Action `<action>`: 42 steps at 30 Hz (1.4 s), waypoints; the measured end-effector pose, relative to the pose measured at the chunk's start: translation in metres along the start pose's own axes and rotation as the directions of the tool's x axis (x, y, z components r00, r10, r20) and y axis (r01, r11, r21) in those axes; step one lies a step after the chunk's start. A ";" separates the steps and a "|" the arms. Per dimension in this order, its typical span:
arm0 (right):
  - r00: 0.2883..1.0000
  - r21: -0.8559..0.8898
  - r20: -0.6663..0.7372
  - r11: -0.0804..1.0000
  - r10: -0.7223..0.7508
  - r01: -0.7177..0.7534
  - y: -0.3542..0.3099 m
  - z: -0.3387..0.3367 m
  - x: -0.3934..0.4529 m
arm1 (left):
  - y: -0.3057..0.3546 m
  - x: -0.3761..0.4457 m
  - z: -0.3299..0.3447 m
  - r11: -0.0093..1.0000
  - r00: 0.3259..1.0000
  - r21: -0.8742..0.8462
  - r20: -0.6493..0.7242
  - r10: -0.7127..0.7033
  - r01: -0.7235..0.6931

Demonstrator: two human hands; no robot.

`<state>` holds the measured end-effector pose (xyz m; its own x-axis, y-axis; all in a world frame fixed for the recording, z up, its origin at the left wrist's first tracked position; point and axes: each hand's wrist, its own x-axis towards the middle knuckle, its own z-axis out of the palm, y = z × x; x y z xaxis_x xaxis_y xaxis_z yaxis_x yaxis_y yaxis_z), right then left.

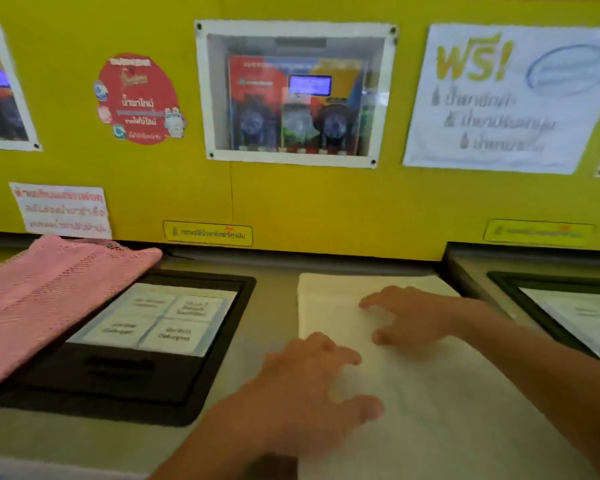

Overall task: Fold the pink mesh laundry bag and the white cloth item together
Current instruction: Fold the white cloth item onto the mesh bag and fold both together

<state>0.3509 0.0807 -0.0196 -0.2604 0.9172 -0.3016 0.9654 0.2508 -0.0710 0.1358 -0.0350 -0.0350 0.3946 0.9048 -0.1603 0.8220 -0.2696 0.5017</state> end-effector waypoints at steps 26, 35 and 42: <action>0.764 0.042 -0.612 0.956 -0.206 0.291 -0.074 0.023 0.064 | -0.113 -0.075 -0.015 0.952 0.727 0.272 -0.681 0.087 0.141; 0.587 0.031 -0.748 0.867 -0.309 0.497 -0.216 -0.026 0.084 | -0.147 -0.175 -0.093 0.870 0.520 0.387 -0.834 0.187 0.307; 0.500 -0.001 -0.759 0.769 -0.417 0.639 -0.371 -0.054 0.110 | -0.240 -0.245 -0.125 0.865 0.378 0.223 -0.925 0.042 0.449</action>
<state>-0.0364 0.1052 0.0254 -0.5408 0.5894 0.6002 0.5763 0.7793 -0.2460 -0.2096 -0.1505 -0.0102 -0.1961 0.6360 0.7464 0.9799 0.0994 0.1727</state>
